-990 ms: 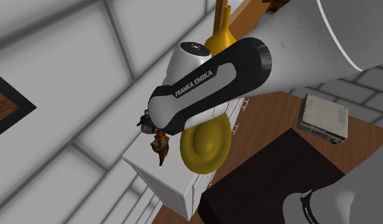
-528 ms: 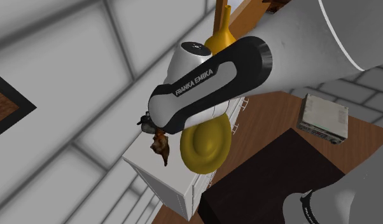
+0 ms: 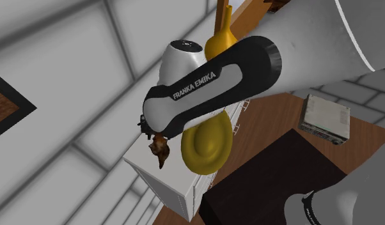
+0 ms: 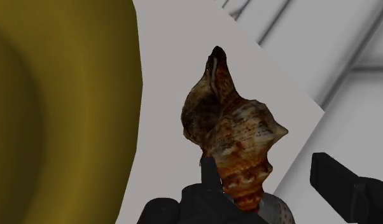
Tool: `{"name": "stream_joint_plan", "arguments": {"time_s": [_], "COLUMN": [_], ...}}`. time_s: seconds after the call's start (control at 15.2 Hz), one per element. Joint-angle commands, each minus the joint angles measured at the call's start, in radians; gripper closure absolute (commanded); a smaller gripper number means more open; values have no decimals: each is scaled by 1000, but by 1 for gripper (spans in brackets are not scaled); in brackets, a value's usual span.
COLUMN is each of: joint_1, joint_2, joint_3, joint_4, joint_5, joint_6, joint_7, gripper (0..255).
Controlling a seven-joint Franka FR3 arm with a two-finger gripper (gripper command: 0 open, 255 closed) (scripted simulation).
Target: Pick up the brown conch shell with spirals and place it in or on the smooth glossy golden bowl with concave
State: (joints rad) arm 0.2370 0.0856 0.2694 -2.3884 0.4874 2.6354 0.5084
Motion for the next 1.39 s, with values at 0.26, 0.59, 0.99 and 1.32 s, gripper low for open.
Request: {"name": "stream_joint_plan", "arguments": {"time_s": [0.26, 0.59, 0.99, 1.32], "joint_1": [202, 205, 205, 206], "joint_2": [150, 193, 193, 193], "joint_3": [-116, -122, -122, -122], "joint_4": [224, 211, 211, 211], "joint_5": [-582, -595, -595, -595], "joint_6": [-277, -222, -222, -222], "joint_7": [769, 778, 778, 778], "gripper": [0, 0, 0, 255]}}
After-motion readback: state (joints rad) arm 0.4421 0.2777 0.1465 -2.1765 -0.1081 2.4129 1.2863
